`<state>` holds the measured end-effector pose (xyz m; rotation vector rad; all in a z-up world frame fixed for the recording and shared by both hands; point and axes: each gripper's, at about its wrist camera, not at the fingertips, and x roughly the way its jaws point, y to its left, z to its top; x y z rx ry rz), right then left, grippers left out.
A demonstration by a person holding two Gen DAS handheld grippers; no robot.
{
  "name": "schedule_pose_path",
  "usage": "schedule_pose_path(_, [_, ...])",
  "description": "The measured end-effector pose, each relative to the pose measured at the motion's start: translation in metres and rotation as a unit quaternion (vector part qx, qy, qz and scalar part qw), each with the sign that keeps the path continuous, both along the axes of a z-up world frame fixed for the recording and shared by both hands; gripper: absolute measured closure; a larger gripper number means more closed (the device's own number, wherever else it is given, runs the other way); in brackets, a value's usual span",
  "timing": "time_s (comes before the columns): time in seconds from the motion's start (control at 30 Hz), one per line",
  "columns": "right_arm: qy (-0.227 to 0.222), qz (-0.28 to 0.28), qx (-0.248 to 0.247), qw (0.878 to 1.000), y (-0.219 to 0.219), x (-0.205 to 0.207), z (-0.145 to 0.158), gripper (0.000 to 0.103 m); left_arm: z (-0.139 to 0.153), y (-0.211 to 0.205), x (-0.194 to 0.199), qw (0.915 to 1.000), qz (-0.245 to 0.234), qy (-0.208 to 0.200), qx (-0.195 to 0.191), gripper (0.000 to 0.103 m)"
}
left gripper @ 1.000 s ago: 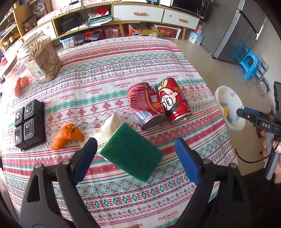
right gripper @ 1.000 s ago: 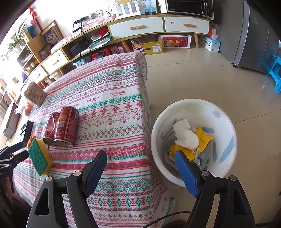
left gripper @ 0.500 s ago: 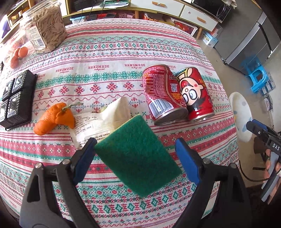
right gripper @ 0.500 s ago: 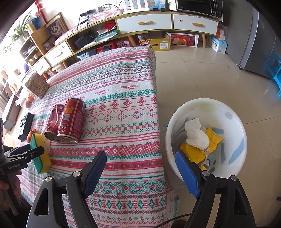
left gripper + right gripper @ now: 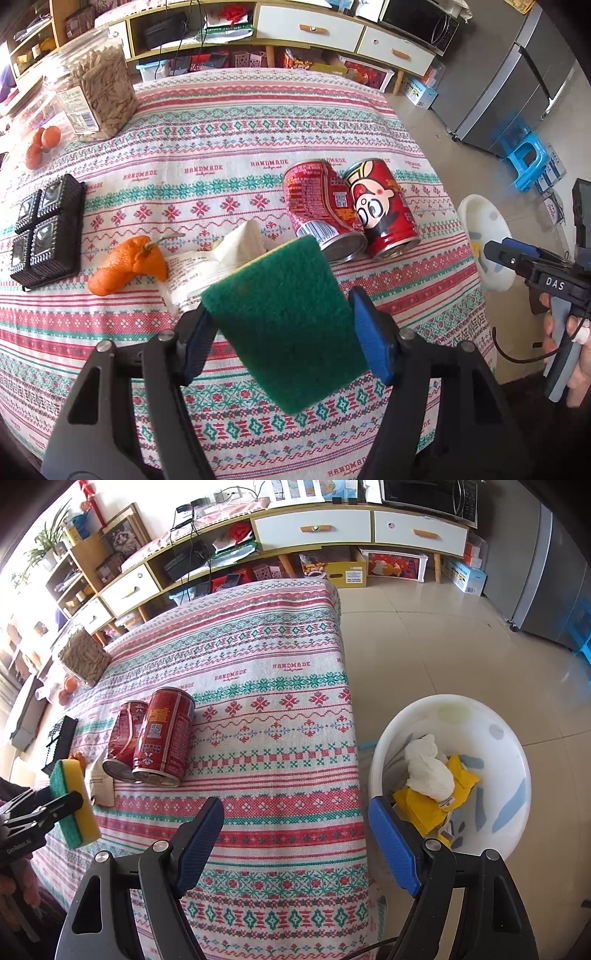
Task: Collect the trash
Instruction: 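Grasp the red can on the table with the right tool and lift it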
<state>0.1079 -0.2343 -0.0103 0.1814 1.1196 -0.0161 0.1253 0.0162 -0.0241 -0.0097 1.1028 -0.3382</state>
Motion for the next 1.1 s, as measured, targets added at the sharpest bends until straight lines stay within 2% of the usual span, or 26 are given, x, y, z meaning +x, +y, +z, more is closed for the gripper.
schedule_pose_path(0.27, [0.000, 0.029, 0.008, 1.000, 0.041, 0.023, -0.003, 0.021, 0.011, 0.024, -0.002, 0.9993, 0.014, -0.031, 0.018, 0.033])
schedule_pose_path(0.63, [0.007, 0.083, 0.014, 0.996, 0.106, 0.055, -0.017, 0.021, 0.006, 0.045, 0.000, 0.9990, 0.029, -0.026, 0.021, 0.033])
schedule_pose_path(0.9, [0.020, 0.093, 0.017, 0.995, 0.120, 0.068, -0.031, 0.023, 0.005, 0.051, -0.001, 0.9991, 0.029, -0.021, 0.020, 0.033])
schedule_pose_path(1.0, [0.026, 0.096, 0.033, 0.995, 0.122, 0.071, -0.035, 0.032, 0.005, 0.052, -0.002, 0.9991, 0.029, -0.021, 0.021, 0.033])
schedule_pose_path(1.1, [0.037, 0.107, 0.032, 0.993, 0.126, 0.072, -0.040, 0.047, 0.004, 0.053, -0.003, 0.9991, 0.030, -0.020, 0.021, 0.033])
